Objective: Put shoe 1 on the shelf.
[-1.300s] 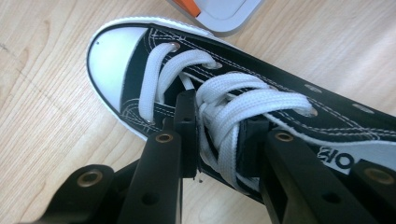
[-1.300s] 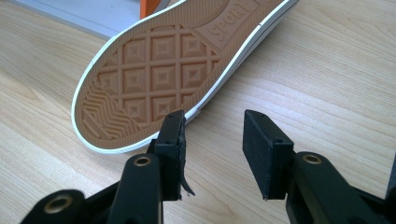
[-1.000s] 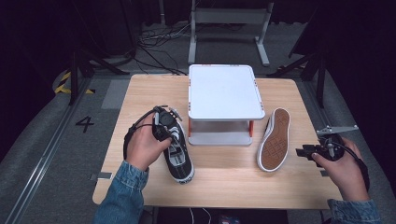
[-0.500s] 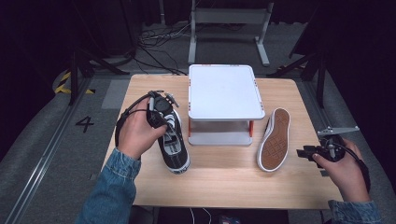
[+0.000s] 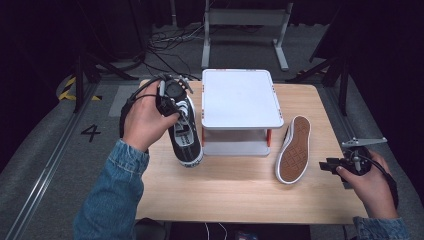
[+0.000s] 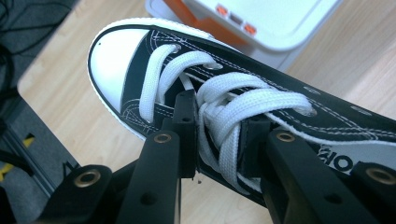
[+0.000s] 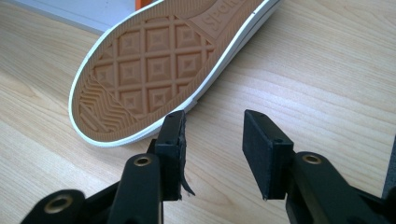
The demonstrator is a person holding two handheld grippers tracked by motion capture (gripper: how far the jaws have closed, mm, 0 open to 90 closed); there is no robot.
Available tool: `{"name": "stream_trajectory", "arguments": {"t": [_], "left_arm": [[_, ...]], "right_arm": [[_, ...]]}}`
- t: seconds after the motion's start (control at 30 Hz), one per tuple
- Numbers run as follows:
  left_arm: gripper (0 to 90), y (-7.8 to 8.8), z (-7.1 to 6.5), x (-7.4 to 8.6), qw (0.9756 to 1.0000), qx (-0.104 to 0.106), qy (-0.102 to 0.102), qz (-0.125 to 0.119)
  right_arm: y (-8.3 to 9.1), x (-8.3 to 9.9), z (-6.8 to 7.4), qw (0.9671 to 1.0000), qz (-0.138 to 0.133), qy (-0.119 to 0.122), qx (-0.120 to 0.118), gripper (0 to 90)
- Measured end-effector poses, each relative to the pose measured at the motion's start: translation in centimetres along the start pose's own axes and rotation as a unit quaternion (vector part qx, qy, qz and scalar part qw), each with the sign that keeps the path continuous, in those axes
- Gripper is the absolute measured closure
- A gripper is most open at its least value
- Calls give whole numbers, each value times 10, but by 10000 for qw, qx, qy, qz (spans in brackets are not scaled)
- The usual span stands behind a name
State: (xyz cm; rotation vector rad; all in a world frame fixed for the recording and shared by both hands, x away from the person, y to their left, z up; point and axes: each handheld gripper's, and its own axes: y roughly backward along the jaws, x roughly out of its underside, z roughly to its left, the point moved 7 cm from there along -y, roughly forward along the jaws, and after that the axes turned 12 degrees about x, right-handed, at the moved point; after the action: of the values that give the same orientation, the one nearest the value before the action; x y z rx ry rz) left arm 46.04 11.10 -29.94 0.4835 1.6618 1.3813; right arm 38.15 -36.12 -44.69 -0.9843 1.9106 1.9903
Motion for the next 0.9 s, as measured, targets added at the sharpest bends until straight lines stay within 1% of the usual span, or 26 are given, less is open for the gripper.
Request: {"name": "stream_trajectory", "arguments": {"t": [0.2,0.33,0.43,0.57,0.73,0.8,0.83,0.9], "left_arm": [[744,8,3,-22,9999,-42,-101,-82],[745,10,5,-39,9996,-34,-226,-157],[745,9,5,-49,9995,-42,-294,-128],[747,8,6,-68,9991,-46,-407,-57],[747,9,10,-90,9985,-83,-532,-93],[748,7,12,-97,9979,-114,-631,-117],[748,4,14,-103,9974,-101,-708,-117],[748,0,18,-111,9961,-147,-863,-113]], "right_arm": [[3,5,-3,10000,-29,-66,3,609],[4,8,-5,10000,-15,-88,33,609],[5,10,-6,9999,10,-135,33,609],[7,12,-7,9999,-3,-143,40,609],[8,15,-8,9998,1,-172,58,609],[9,17,-9,9998,3,-177,69,609],[9,18,-10,9998,4,-206,72,609],[11,20,-12,9997,-11,-225,89,609]]}}
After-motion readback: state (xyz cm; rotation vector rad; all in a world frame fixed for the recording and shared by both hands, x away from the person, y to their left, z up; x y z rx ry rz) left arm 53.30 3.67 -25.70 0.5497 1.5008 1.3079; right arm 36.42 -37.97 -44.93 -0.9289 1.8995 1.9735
